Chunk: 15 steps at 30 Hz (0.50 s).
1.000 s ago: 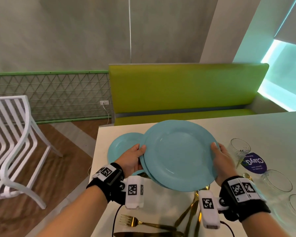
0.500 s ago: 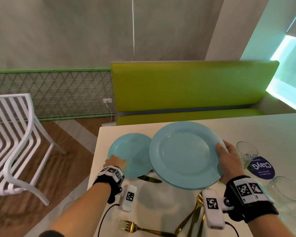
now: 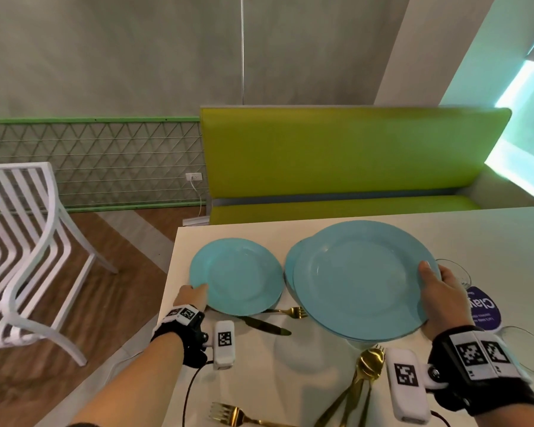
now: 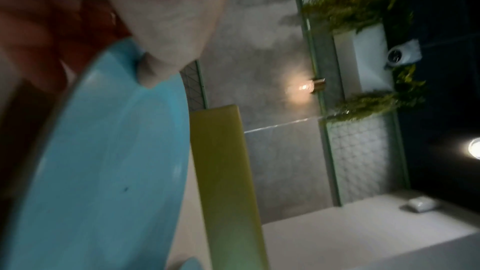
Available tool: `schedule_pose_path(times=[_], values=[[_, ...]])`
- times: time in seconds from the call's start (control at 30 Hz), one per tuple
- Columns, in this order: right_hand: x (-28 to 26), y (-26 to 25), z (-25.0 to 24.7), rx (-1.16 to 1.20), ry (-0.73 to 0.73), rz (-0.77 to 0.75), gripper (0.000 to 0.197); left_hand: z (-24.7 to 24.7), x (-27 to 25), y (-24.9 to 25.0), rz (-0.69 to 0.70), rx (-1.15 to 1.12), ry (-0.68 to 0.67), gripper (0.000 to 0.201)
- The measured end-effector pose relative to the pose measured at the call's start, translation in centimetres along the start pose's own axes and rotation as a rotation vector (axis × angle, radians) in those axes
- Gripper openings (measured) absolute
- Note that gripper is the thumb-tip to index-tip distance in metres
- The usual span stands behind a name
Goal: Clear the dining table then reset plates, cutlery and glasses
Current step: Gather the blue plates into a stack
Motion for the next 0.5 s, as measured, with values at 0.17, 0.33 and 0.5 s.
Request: schedule_pose_path(times=[0.17,0.33,0.5], values=[[0.2,-0.6,2.1,0.036,-0.034,-0.002,0.034,-0.3,-1.7,4.0,0.092,-0.35,-0.041,0.014],[0.6,-1.4,6.0,0.09,-0.11,-0.027,0.031,0.3,-5.4,8.1,0.217,-0.423,-0.151,0.032],[0.8,-2.1,8.7,0.038,-0.145,-0.073,0.018,2.1,-8.0,10.0,0.269,-0.56,-0.289,0.035]])
Point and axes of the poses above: each hand's wrist, its own x-axis towards the middle knuckle, its own z-axis out of the palm, y = z × x, the point moved 7 cm from there along x, towards the middle knuckle, and after that the axes turned 1 degree about -z, right-handed, at the moved point
